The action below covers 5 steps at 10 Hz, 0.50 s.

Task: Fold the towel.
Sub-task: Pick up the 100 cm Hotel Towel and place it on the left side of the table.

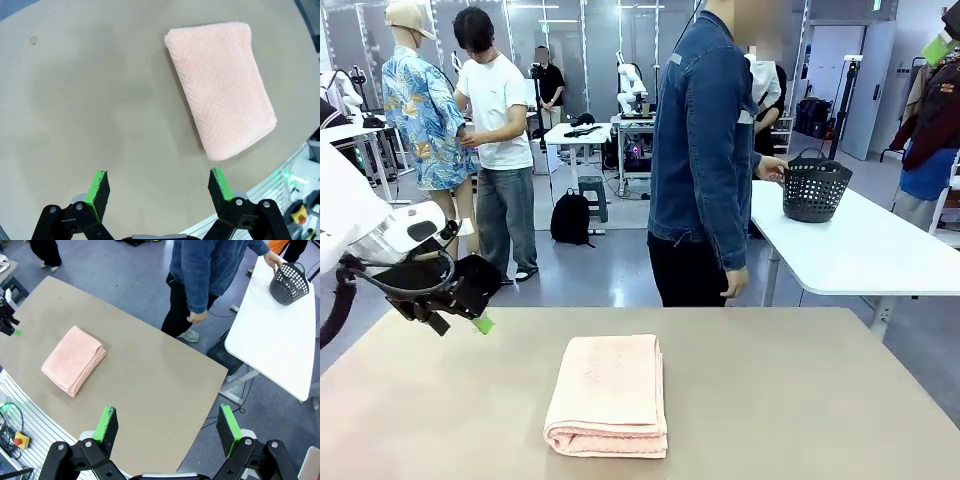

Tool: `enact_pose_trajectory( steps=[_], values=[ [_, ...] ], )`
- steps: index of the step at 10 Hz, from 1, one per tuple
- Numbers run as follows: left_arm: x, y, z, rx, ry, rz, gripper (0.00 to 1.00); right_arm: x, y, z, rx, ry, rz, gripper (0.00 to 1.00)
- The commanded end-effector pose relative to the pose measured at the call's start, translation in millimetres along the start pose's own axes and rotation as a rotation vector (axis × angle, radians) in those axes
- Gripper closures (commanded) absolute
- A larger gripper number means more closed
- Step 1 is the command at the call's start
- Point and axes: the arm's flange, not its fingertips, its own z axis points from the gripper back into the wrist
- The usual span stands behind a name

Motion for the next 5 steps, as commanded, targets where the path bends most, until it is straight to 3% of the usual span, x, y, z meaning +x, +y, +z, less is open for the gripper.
enact_pose_trajectory(
  steps=[1,5],
  values=[
    [-1.3,-1.2,4.3,-0.001,-0.001,-0.018,0.0,-1.3,-0.3,1.1,-0.003,0.006,0.003,0.0],
    [-1.3,-1.2,4.3,-0.001,-0.001,-0.018,0.0,-1.3,-0.3,1.1,-0.003,0.006,0.003,0.0]
  ],
)
